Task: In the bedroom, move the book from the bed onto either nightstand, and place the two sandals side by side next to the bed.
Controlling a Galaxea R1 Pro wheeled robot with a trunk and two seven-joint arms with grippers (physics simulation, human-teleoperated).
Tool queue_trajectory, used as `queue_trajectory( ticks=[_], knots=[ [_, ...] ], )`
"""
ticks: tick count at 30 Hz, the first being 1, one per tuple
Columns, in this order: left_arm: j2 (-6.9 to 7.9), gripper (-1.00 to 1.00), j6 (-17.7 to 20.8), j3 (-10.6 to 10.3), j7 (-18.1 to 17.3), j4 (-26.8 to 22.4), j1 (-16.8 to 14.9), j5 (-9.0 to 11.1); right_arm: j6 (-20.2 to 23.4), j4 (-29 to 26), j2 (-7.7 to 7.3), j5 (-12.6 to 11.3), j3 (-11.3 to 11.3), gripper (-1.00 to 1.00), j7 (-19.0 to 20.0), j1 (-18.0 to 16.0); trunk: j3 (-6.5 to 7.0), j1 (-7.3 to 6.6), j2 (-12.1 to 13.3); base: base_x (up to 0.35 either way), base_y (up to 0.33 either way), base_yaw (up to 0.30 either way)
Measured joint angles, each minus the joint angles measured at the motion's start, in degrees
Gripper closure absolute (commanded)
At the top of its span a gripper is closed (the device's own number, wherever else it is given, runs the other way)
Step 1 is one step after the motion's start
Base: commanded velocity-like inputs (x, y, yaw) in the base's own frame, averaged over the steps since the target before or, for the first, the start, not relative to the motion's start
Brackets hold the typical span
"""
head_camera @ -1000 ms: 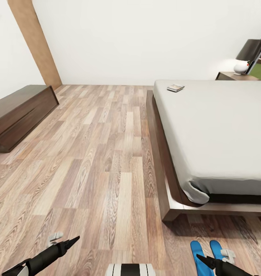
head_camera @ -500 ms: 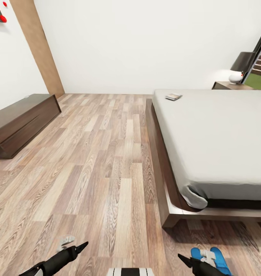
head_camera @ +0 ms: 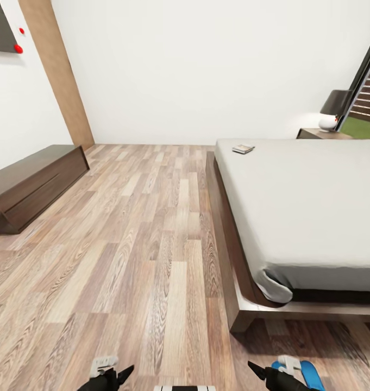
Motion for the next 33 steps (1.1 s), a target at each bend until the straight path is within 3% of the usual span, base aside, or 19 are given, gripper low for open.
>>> queue_trajectory(
  ticks=[4, 13, 24, 28, 33],
  knots=[
    [-0.17, -1.0, -0.3, 0.0, 0.7, 0.1, 0.0, -0.1, 0.0, 0.0, 0.01, 0.0, 0.0, -1.0, -0.1, 0.0, 0.89, -0.1, 0.1, 0.0, 0.0, 0.0],
    [-0.26, -1.0, -0.4, 0.0, 6.1, 0.1, 0.0, -0.3, 0.0, 0.0, 0.01, 0.0, -0.1, -1.0, -0.1, 0.0, 2.88, -0.34, 0.2, 0.0, 0.0, 0.0],
    [-0.61, -1.0, -0.5, -0.1, 6.8, 0.1, 0.0, -0.3, 0.0, 0.0, 0.01, 0.0, -0.1, -1.0, -0.1, 0.0, 5.32, -0.62, 0.3, 0.0, 0.0, 0.0],
    [-0.65, -1.0, -0.5, -0.1, 6.8, 0.1, 0.0, -0.3, 0.0, 0.0, 0.01, 0.0, 0.0, -1.0, -0.1, 0.0, 5.33, -0.62, 0.3, 0.0, 0.0, 0.0],
    [-0.65, -1.0, -0.4, -0.1, 6.8, 0.1, 0.0, -0.3, 0.0, 0.0, 0.01, 0.0, 0.0, -1.0, -0.1, 0.0, 6.43, -0.75, 0.4, 0.0, 0.0, 0.0]
  ],
)
